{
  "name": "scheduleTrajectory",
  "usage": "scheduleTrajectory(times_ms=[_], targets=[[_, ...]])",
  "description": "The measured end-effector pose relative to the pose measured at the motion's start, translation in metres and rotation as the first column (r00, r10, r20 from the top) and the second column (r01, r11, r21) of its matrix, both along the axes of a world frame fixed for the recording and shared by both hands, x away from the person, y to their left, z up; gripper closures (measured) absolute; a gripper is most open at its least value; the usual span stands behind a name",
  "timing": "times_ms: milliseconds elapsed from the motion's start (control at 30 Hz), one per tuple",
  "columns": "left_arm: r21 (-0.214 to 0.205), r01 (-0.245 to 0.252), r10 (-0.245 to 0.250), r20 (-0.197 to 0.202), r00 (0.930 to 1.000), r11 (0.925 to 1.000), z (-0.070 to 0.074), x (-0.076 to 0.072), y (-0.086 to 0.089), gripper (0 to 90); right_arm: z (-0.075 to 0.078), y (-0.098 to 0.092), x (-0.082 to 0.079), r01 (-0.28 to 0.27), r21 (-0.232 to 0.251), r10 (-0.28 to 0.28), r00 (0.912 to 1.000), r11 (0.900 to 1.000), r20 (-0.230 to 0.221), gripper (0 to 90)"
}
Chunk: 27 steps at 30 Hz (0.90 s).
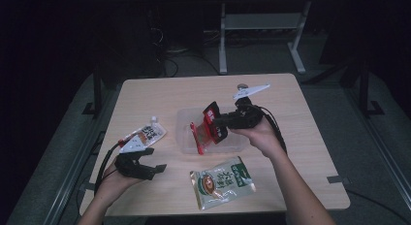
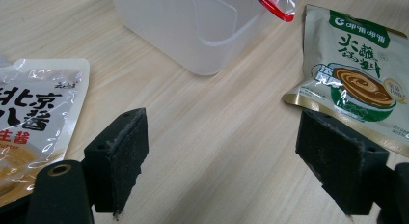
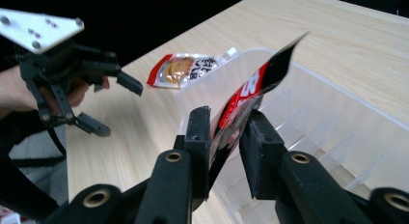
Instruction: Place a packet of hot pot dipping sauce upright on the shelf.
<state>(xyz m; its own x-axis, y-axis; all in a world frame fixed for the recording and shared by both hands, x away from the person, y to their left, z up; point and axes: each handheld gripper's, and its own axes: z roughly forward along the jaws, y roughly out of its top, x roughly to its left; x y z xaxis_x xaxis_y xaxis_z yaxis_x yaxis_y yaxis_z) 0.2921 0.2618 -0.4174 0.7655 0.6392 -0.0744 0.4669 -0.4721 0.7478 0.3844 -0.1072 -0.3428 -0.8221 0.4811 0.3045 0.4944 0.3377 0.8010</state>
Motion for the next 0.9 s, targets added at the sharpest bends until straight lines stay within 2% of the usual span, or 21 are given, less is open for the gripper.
scheduleTrajectory(times_ms=[167,300,367,433,533,633,767,833,900], targets=[[0.005,0.005,-0.005,-0.001,1.0000,1.0000,0.000,0.000,0.000,18.8,0.002,-0.002,0.003,0.004,0.040,-0.004,1.0000,0.9992,-0.004,74.0],[0.006,0.009,-0.009,-0.004,0.9999,0.9999,0.000,0.000,-0.001,18.8,0.004,0.002,0.010,0.009,0.029,-0.009,0.9999,0.9995,-0.006,77.7],[0.005,0.011,-0.011,-0.002,0.9999,0.9999,0.000,0.000,0.000,18.8,0.005,0.004,0.011,0.006,0.036,-0.006,0.9999,0.9993,-0.010,76.7],[-0.001,0.004,-0.004,-0.007,1.0000,1.0000,0.000,0.000,-0.001,18.8,0.006,0.005,0.012,0.011,0.038,-0.010,0.9998,0.9992,-0.019,71.8],[0.010,0.015,-0.015,-0.006,0.9999,0.9998,0.000,0.001,-0.001,18.8,0.007,0.007,0.016,0.011,0.035,-0.011,0.9998,0.9993,-0.017,71.6],[0.002,0.013,-0.013,-0.005,0.9999,0.9999,0.000,0.000,-0.002,18.8,0.010,0.008,0.023,0.024,0.028,-0.023,0.9995,0.9993,-0.021,71.5],[0.003,0.016,-0.016,-0.003,0.9999,0.9999,0.000,0.001,-0.002,18.8,0.012,0.011,0.032,0.032,0.009,-0.032,0.9992,0.9994,-0.026,79.2],[-0.001,0.011,-0.011,-0.006,0.9999,0.9999,0.000,0.001,-0.002,18.8,0.012,0.012,0.034,0.033,0.003,-0.033,0.9992,0.9994,-0.021,85.9],[-0.003,0.008,-0.008,-0.010,0.9999,1.0000,0.000,0.002,-0.001,18.8,0.012,0.012,0.033,0.036,0.016,-0.035,0.9991,0.9992,-0.024,89.7]])
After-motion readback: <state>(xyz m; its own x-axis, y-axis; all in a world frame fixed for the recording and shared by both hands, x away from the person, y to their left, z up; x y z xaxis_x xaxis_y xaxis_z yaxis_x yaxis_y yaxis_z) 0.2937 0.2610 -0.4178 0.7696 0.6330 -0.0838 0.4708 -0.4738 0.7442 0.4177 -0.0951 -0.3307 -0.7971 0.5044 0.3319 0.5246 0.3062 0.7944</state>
